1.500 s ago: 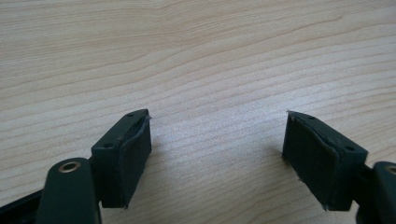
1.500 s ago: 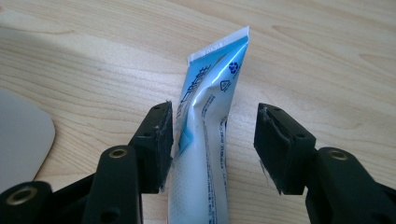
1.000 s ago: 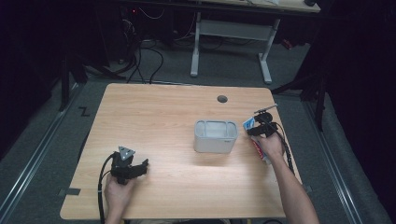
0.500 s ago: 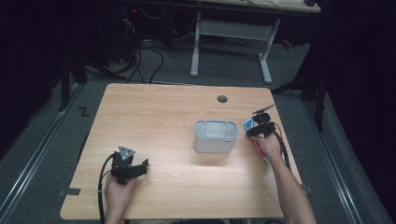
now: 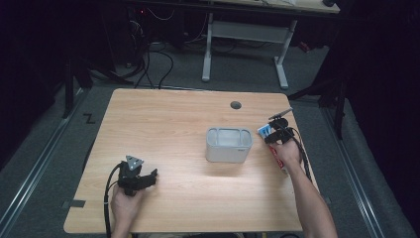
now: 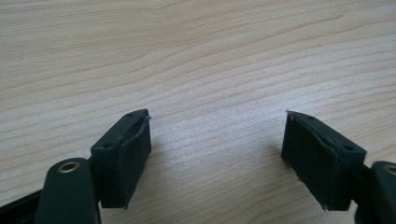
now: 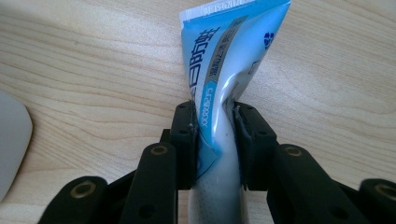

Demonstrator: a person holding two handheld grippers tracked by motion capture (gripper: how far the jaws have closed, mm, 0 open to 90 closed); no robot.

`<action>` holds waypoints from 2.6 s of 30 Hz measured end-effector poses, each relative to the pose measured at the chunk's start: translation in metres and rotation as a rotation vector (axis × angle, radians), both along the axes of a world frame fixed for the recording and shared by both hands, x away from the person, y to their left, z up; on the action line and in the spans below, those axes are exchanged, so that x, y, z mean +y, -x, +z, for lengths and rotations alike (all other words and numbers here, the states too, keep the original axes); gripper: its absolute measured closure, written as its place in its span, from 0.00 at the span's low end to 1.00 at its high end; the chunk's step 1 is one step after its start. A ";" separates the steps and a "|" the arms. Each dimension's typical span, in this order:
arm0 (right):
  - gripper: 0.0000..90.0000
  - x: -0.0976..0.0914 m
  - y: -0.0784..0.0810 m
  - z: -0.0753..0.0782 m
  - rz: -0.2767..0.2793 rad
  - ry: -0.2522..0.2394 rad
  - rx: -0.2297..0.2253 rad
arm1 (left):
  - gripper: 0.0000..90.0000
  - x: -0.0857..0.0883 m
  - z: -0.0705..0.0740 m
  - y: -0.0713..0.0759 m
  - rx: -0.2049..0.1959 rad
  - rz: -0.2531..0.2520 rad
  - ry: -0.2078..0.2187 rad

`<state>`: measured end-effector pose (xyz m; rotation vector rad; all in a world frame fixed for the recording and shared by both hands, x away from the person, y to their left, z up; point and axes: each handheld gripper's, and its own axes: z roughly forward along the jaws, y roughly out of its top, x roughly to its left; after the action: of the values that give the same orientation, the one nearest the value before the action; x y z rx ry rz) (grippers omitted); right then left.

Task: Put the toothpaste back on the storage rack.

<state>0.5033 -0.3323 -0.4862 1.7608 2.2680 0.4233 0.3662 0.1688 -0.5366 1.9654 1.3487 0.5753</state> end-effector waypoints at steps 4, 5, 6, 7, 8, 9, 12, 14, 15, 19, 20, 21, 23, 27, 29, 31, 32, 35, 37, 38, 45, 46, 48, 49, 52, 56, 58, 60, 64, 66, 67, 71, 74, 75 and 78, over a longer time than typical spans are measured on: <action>0.79 -0.001 0.002 0.004 0.005 -0.008 -0.003 | 0.27 0.000 0.000 0.000 0.000 0.000 0.000; 0.79 -0.001 0.003 0.006 0.006 -0.013 -0.010 | 0.27 0.000 0.000 0.000 0.000 0.000 0.000; 0.79 -0.002 0.004 0.007 0.016 -0.014 -0.014 | 0.27 0.000 0.000 0.000 0.000 0.000 0.000; 0.79 -0.002 0.005 0.009 0.019 -0.014 -0.012 | 0.27 0.000 0.000 0.000 0.000 0.000 0.000; 0.79 -0.002 0.005 0.011 0.018 -0.020 -0.014 | 0.27 0.000 0.000 0.000 0.000 0.000 0.000; 0.79 -0.003 0.006 0.013 0.029 -0.017 -0.019 | 0.27 0.000 0.000 0.000 0.000 0.000 -0.001; 0.80 -0.004 0.009 0.021 0.038 -0.024 -0.031 | 0.27 0.000 0.000 0.000 0.000 0.000 0.000; 0.80 -0.006 0.012 0.025 0.040 -0.033 -0.045 | 0.27 0.000 0.000 0.000 0.000 0.000 0.000; 0.80 -0.006 0.014 0.027 0.040 -0.037 -0.048 | 0.27 0.000 0.000 0.000 0.000 0.000 -0.001; 0.80 -0.008 0.020 0.035 0.057 -0.050 -0.069 | 0.27 0.000 0.000 0.000 0.000 0.001 0.000; 0.80 -0.009 0.022 0.038 0.061 -0.053 -0.075 | 0.27 0.000 0.000 0.000 0.000 0.000 0.000; 0.80 -0.009 0.025 0.041 0.067 -0.061 -0.087 | 0.27 0.000 0.000 0.000 0.000 0.001 0.000; 0.80 -0.009 0.029 0.047 0.079 -0.066 -0.104 | 0.27 0.000 0.000 0.000 0.000 0.001 0.000; 0.81 -0.009 0.036 0.054 0.092 -0.070 -0.135 | 0.27 0.000 0.000 0.000 0.000 0.000 0.000; 0.81 -0.010 0.038 0.056 0.098 -0.078 -0.144 | 0.27 0.000 0.000 0.000 0.000 0.000 -0.001; 0.81 -0.010 0.040 0.059 0.107 -0.082 -0.155 | 0.27 0.000 0.000 0.000 0.000 0.000 -0.001; 0.81 -0.010 0.042 0.060 0.111 -0.089 -0.159 | 0.27 0.000 0.000 0.000 0.000 0.000 -0.001; 0.82 -0.011 0.045 0.063 0.123 -0.100 -0.169 | 0.27 0.000 0.000 0.000 0.000 0.000 0.000; 0.82 -0.011 0.047 0.066 0.124 -0.107 -0.179 | 0.27 0.000 0.000 0.000 0.000 0.000 -0.001; 0.82 -0.012 0.049 0.067 0.125 -0.118 -0.186 | 0.27 0.000 0.000 0.000 0.000 0.000 -0.002; 0.82 -0.009 0.060 0.076 0.152 -0.143 -0.215 | 0.27 -0.001 0.000 0.000 -0.001 -0.001 -0.003; 0.82 -0.008 0.063 0.078 0.155 -0.143 -0.221 | 0.27 0.000 0.000 0.000 0.000 -0.002 -0.002; 0.82 -0.008 0.067 0.081 0.163 -0.151 -0.236 | 0.27 0.000 0.000 0.000 0.000 -0.002 -0.001; 0.82 -0.009 0.069 0.083 0.168 -0.157 -0.242 | 0.27 0.000 0.000 0.000 -0.001 -0.002 -0.002; 0.82 -0.009 0.074 0.086 0.177 -0.180 -0.257 | 0.27 0.000 0.000 0.000 0.000 -0.002 -0.002; 0.82 -0.009 0.080 0.089 0.188 -0.210 -0.272 | 0.27 0.000 0.000 0.000 0.001 -0.003 -0.002; 0.82 -0.008 0.082 0.090 0.191 -0.214 -0.276 | 0.27 0.000 0.000 0.000 0.001 -0.003 -0.002; 0.82 -0.007 0.084 0.092 0.197 -0.223 -0.281 | 0.27 -0.001 0.000 0.000 -0.001 -0.010 -0.004; 0.82 -0.003 0.091 0.094 0.221 -0.232 -0.301 | 0.26 -0.001 0.000 0.000 0.001 -0.020 -0.005; 0.82 -0.001 0.095 0.097 0.232 -0.238 -0.307 | 0.26 -0.002 0.000 0.000 0.001 -0.019 -0.005; 0.82 -0.001 0.097 0.099 0.235 -0.243 -0.314 | 0.26 -0.002 0.000 0.000 0.001 -0.019 -0.005; 0.82 0.002 0.101 0.101 0.247 -0.253 -0.331 | 0.27 -0.002 0.000 -0.001 0.000 -0.015 -0.002; 0.82 0.005 0.104 0.098 0.259 -0.262 -0.332 | 0.27 -0.002 0.000 -0.001 0.000 -0.016 -0.003; 0.82 0.005 0.105 0.097 0.262 -0.273 -0.334 | 0.27 -0.002 0.000 -0.001 0.000 -0.015 -0.002; 0.82 0.006 0.107 0.098 0.274 -0.301 -0.341 | 0.27 -0.002 0.000 -0.001 0.000 -0.015 -0.001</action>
<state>0.3963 -0.3259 -0.3884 1.3587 2.2825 1.0799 0.3674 0.1673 -0.5365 1.9749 1.3327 0.5696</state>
